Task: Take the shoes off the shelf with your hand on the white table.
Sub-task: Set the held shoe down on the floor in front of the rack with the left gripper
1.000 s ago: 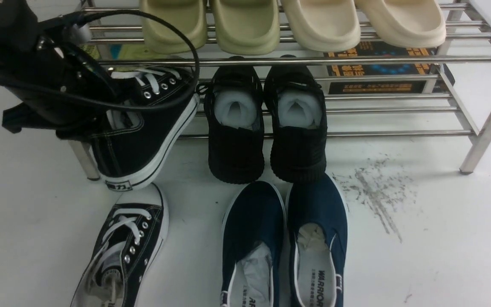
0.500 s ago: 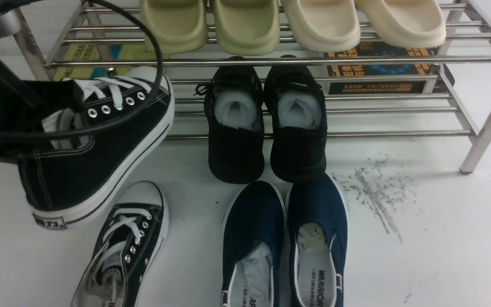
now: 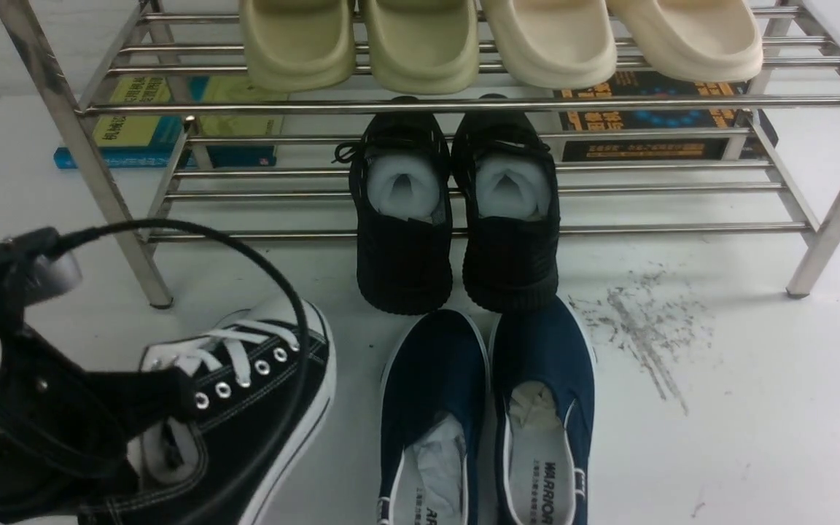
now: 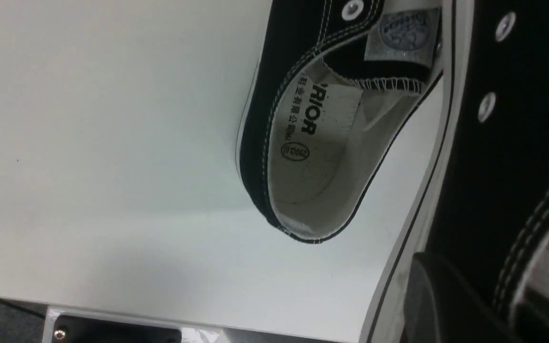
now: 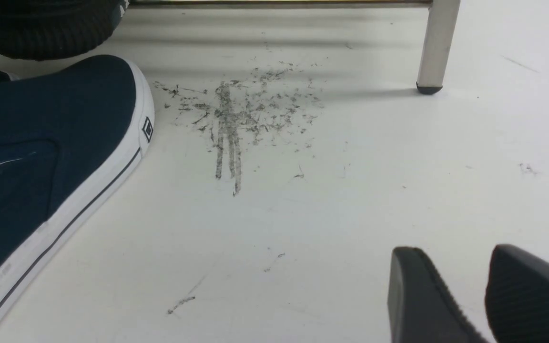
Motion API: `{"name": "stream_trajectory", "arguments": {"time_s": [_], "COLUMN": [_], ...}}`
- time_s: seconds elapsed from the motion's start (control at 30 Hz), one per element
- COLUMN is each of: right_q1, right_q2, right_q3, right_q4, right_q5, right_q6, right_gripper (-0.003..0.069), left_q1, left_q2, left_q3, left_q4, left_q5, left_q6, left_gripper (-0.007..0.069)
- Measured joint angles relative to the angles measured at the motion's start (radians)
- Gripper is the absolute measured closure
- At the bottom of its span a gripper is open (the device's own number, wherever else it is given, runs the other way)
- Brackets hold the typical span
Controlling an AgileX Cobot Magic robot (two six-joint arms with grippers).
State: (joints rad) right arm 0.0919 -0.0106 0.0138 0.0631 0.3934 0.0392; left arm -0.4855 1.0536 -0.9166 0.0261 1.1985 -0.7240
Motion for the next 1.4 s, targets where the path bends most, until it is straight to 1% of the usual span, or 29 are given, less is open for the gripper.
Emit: {"name": "stream_trajectory", "arguments": {"time_s": [0.13,0.17,0.2,0.27,0.3,0.4,0.57,1.03,1.17,1.4], "right_q1": [0.0,0.0,0.0,0.0,0.0,0.0,0.0,0.0,0.0,0.0], "right_q2": [0.0,0.0,0.0,0.0,0.0,0.0,0.0,0.0,0.0,0.0], "right_q3": [0.0,0.0,0.0,0.0,0.0,0.0,0.0,0.0,0.0,0.0], "right_q4": [0.0,0.0,0.0,0.0,0.0,0.0,0.0,0.0,0.0,0.0], "right_q5": [0.0,0.0,0.0,0.0,0.0,0.0,0.0,0.0,0.0,0.0], "right_q6": [0.0,0.0,0.0,0.0,0.0,0.0,0.0,0.0,0.0,0.0], "right_gripper": [0.042,0.042,0.042,0.042,0.042,0.042,0.042,0.042,0.042,0.042], "left_q1": [-0.164,-0.189,-0.195,-0.263,-0.267,-0.329,-0.36,-0.362,-0.362,-0.362], "left_q2": [0.058,0.073,0.077,0.122,0.129,0.162,0.169,0.181,0.232,0.301], "left_q3": [0.001,0.001,0.001,0.001,0.001,0.002,0.002,0.002,0.002,0.002], "left_q4": [0.157,0.2,0.2,0.297,0.302,0.351,0.357,0.354,0.347,0.329], "left_q5": [-0.071,-0.078,-0.08,-0.088,-0.088,-0.12,-0.193,-0.163,-0.143,-0.155], "left_q6": [-0.203,-0.251,-0.251,-0.37,-0.376,-0.46,-0.496,-0.502,-0.502,-0.499], "left_gripper": [0.0607,0.0607,0.0607,0.0607,0.0607,0.0607,0.0607,0.0603,0.0602,0.0597]}}
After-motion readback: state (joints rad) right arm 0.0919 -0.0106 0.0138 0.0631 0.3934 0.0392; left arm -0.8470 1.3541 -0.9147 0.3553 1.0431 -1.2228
